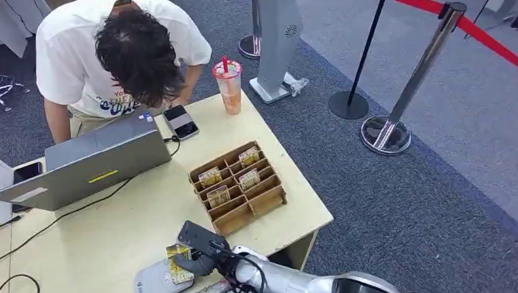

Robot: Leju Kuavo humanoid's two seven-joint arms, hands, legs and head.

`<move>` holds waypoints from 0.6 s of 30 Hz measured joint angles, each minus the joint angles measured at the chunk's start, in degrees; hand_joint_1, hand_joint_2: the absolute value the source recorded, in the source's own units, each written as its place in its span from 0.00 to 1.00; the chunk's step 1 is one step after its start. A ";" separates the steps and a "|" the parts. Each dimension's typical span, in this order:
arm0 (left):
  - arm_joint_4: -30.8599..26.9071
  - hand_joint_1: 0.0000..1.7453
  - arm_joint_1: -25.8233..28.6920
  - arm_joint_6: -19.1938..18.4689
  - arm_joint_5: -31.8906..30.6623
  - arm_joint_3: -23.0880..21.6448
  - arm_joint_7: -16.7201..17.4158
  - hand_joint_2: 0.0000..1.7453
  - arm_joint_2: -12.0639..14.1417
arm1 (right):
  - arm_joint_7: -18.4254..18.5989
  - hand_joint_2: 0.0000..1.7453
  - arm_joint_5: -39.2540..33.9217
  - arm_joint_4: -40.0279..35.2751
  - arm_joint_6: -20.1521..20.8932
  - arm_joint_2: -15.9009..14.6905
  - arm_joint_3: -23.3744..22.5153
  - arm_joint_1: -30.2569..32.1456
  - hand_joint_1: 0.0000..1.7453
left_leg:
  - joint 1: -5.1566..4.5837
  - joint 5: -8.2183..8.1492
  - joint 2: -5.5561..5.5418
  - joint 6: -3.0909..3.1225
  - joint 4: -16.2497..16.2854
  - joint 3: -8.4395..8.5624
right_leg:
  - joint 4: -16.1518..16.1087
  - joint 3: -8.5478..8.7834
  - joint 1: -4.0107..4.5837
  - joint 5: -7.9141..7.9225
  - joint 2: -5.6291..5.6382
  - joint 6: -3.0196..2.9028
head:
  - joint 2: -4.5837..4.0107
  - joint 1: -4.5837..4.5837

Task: Pass the card to the sensor for recognition and then transmit it.

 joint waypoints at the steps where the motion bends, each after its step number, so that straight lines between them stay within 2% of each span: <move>1: 0.00 0.00 0.00 -0.15 0.00 0.00 0.00 0.00 0.00 | 0.00 1.00 0.00 -0.09 -0.02 0.00 0.00 0.06 1.00 | 0.00 0.00 0.00 0.00 0.00 0.00 | 0.00 0.00 0.00 0.00 0.00 0.00 | 0.00 0.00; 10: 0.00 0.00 -0.15 -1.49 0.00 0.00 0.33 0.00 0.28 | 0.00 1.00 -0.02 -0.70 -0.07 0.00 0.00 0.35 1.00 | 0.00 0.00 0.00 0.00 0.00 0.00 | 0.00 0.00 0.00 0.00 0.00 0.00 | 0.00 0.00; 18: 0.00 0.00 -0.18 -1.60 0.00 0.00 0.33 0.00 0.28 | 0.11 1.00 -1.42 -6.72 2.19 -0.94 -1.31 1.92 1.00 | 0.00 0.00 -0.01 0.00 0.00 -0.02 | 0.00 -0.02 0.00 0.00 0.00 0.00 | 0.00 0.00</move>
